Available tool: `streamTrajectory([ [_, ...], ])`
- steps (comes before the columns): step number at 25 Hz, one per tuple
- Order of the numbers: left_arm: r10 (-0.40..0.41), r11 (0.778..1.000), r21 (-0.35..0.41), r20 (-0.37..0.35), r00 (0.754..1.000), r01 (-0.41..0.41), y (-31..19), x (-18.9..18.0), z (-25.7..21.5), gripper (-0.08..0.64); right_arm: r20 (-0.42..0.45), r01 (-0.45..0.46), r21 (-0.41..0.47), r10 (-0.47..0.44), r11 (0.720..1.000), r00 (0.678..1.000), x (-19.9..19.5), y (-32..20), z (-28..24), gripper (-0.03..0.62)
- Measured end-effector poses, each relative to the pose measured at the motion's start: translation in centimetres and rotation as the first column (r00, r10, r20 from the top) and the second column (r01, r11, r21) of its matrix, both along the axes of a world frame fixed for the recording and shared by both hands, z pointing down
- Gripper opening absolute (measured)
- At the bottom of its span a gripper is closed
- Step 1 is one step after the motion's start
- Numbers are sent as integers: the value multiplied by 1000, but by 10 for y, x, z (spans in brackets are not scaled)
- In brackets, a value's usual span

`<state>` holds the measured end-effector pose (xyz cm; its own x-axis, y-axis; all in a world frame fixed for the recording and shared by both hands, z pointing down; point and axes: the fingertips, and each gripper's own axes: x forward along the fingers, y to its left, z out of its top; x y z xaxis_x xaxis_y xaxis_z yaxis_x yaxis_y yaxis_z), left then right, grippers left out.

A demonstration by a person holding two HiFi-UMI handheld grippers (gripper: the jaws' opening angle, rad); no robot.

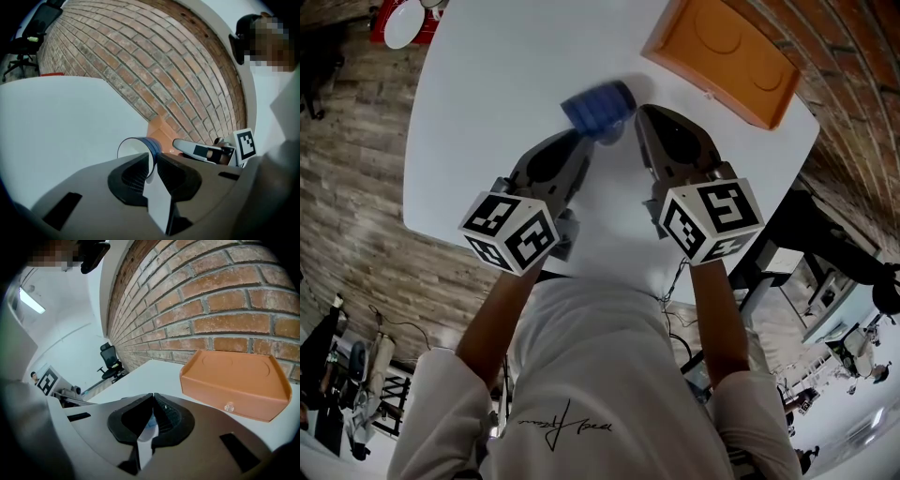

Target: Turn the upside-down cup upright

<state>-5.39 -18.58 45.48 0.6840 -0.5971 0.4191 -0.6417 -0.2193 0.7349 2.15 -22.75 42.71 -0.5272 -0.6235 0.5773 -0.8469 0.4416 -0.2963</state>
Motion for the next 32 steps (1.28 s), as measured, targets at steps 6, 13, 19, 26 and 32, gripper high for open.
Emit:
streamTrajectory([
  [6, 4, 1000, 4, -10, 1000, -4, -2, 0, -1, 43, -45, 35, 0, -35, 999, 998, -1, -8, 12, 21],
  [13, 26, 1000, -1, -40, 999, -26, -1, -1, -1, 35, -63, 38, -17, -39, 999, 997, 1, -10, 21, 23],
  [19, 40, 999, -2, -66, 997, -41, 1, -1, -3, 29, -69, 41, -17, -42, 999, 997, 0, -6, 23, 21],
  [26, 96, 995, 10, -96, 991, -95, 6, 1, -4, 25, -94, 43, -13, -44, 999, 995, 3, -5, 29, 21],
  [32, 131, 991, 7, -102, 986, -131, 11, -1, -5, 23, -92, 59, -20, -60, 998, 994, -1, 0, 32, 21],
])
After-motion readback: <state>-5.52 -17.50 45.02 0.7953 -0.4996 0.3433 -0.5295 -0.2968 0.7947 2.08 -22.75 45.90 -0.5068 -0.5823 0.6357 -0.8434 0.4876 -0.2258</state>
